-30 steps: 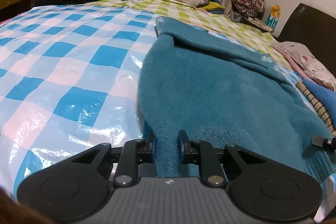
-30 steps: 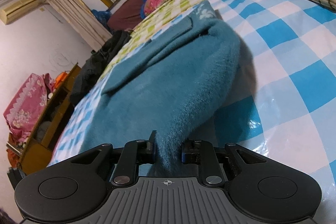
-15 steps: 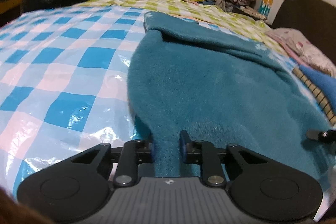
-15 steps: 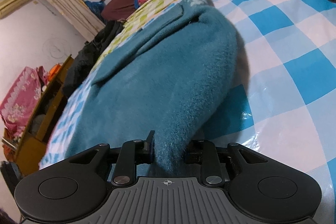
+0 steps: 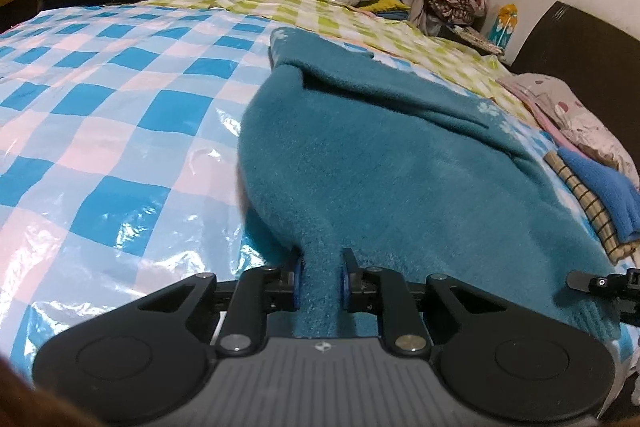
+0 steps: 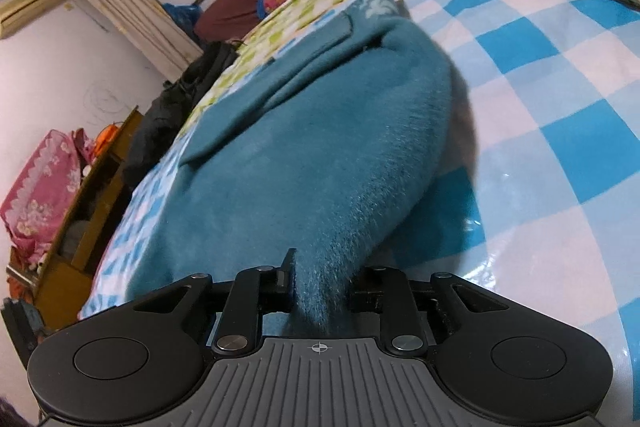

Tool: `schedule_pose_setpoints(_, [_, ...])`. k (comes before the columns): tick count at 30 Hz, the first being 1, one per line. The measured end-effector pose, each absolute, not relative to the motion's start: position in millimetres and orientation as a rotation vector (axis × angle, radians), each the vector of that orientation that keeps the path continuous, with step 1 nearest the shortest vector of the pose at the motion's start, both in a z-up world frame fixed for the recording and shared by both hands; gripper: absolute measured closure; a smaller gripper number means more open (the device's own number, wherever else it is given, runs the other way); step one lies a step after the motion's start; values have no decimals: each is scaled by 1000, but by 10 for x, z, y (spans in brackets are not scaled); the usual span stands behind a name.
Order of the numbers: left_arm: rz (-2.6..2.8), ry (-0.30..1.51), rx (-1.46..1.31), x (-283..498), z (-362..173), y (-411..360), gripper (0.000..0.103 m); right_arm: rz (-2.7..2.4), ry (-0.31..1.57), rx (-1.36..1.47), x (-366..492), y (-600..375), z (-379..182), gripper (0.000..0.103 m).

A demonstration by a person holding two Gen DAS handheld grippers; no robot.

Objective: Fold small clothes

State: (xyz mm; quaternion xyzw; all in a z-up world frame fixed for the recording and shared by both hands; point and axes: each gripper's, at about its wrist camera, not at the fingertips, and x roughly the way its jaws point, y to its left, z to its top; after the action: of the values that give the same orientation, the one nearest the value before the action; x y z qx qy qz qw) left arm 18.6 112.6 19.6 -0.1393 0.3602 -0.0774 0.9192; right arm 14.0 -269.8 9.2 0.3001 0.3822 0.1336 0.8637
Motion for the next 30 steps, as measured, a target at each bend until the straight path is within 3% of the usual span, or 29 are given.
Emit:
schedule_pose_setpoints(20, [-144, 760, -243, 174, 119, 1124, 79, 286, 815, 582, 181, -2613, 75, 79])
schedule_pose_setpoints(30, [-233, 722, -436, 328, 325, 1237, 82, 336, 765, 723, 248, -2673, 174, 82])
